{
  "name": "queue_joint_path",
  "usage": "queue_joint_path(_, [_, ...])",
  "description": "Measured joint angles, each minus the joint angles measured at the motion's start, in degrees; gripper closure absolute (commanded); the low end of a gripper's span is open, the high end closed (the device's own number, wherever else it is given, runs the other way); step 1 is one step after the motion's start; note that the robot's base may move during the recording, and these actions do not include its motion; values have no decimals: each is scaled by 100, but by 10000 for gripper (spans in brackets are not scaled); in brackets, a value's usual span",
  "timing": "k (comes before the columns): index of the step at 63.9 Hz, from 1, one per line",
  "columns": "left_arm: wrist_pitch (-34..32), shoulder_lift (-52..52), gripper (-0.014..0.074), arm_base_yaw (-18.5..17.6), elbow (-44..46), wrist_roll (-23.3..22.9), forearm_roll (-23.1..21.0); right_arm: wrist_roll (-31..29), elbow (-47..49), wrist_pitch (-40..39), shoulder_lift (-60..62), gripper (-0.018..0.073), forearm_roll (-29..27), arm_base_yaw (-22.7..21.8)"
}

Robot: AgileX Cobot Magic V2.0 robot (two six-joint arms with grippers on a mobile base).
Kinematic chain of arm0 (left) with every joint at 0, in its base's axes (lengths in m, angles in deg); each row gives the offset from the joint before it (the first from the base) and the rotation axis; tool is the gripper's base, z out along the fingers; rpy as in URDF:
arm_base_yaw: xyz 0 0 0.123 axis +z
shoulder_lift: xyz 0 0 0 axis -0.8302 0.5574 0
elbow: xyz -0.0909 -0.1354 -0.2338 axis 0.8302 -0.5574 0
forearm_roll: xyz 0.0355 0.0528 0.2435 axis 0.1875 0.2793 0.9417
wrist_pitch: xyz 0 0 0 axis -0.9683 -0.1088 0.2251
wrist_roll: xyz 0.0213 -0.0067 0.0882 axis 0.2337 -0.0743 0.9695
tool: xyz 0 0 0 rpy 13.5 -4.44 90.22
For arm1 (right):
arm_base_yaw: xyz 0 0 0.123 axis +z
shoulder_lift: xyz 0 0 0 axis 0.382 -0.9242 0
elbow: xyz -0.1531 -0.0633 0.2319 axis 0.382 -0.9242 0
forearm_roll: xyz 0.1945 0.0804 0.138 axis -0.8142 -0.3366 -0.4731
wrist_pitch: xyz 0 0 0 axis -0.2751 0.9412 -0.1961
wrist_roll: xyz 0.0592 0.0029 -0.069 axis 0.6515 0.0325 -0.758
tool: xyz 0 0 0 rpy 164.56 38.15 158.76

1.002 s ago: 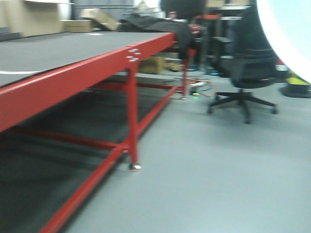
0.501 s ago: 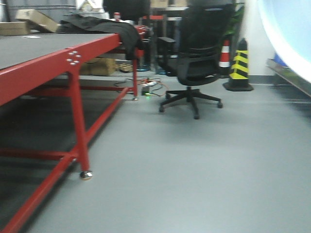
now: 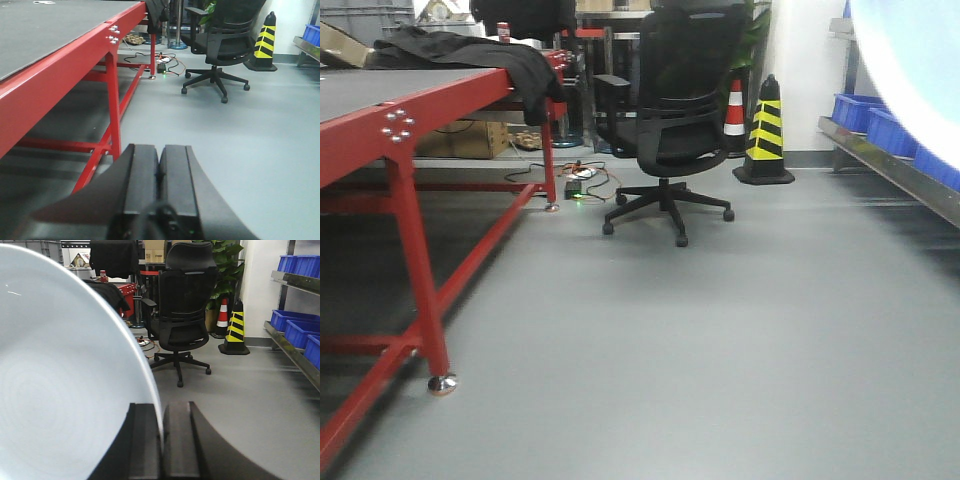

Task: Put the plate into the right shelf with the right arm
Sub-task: 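Drive the base toward the steel shelf with blue bins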

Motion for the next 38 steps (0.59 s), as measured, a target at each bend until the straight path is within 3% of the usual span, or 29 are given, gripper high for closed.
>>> queue_joint_path(38, [10,0,643,0,0,0,0,0,0,0,0,505,0,0])
